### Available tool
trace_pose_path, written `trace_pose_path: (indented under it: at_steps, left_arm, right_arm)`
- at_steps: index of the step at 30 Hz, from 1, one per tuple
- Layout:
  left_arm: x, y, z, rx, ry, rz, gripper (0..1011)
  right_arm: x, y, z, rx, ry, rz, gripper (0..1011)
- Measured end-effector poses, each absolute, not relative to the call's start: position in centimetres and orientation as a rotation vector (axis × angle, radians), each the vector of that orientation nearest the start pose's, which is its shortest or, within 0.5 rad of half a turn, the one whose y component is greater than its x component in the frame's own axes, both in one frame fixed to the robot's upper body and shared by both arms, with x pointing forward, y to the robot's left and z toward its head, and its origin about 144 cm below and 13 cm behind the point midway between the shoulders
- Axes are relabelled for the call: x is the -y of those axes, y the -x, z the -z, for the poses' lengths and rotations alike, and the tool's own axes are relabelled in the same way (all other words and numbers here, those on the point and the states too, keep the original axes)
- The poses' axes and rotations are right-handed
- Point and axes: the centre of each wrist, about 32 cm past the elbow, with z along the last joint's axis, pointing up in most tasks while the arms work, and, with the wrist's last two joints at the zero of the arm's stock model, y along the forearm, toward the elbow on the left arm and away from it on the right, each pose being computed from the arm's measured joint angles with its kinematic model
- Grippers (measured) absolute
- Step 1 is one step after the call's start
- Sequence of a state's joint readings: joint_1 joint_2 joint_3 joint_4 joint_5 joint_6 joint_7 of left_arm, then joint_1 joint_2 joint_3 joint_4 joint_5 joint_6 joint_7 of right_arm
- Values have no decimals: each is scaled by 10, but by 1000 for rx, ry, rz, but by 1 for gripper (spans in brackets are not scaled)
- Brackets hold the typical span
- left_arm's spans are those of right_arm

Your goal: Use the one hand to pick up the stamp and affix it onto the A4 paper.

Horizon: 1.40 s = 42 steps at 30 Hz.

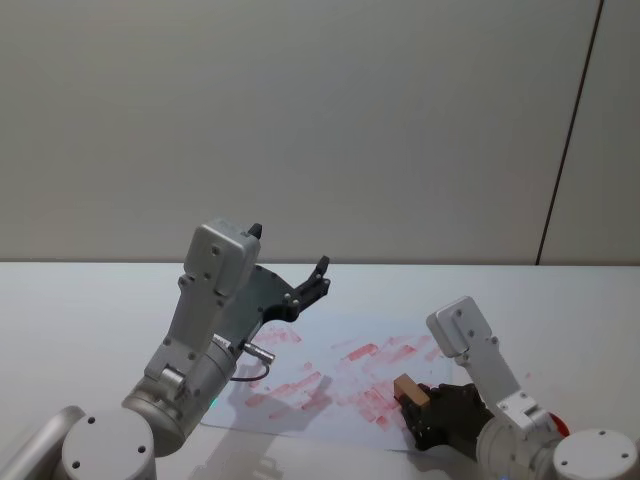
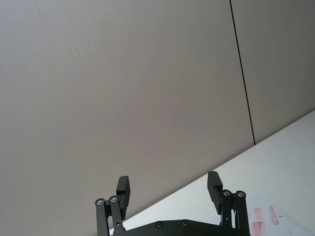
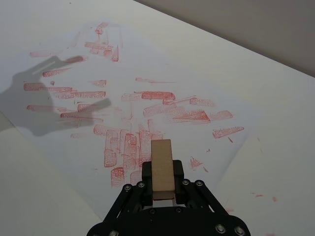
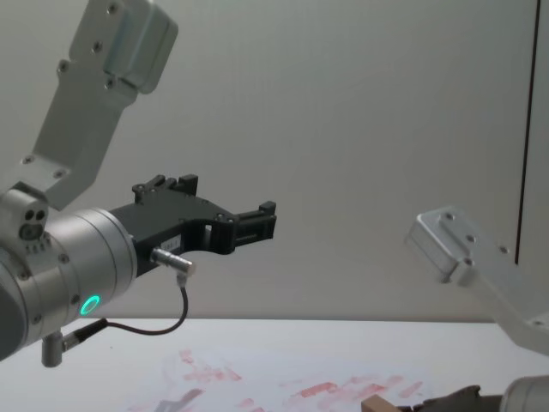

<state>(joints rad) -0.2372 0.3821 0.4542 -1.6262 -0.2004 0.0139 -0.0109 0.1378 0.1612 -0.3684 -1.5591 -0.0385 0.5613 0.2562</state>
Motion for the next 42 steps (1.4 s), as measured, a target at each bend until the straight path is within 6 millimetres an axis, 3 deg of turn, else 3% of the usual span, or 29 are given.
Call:
trace_pose_path:
  at_steps: [13,23,30,42]
  left_arm:
    - [-198,-492,-1204,268,-61,-1124,1002]
    - [-198,-492,-1204,268,-61,-1124,1002]
    - [-198,-492,-1204,268,-61,-1124,1002]
    - [-198,-492,-1204,268,-61,-1124,1002]
  right_arm:
    - [161,-482,-1168,-192,492,1031,220]
    - [166,-487,-1201,-176,332,1053,220]
    - [189,-481,-1223,-181,259,1094,220]
    - [233,-454,-1223,-224,286,1164,220]
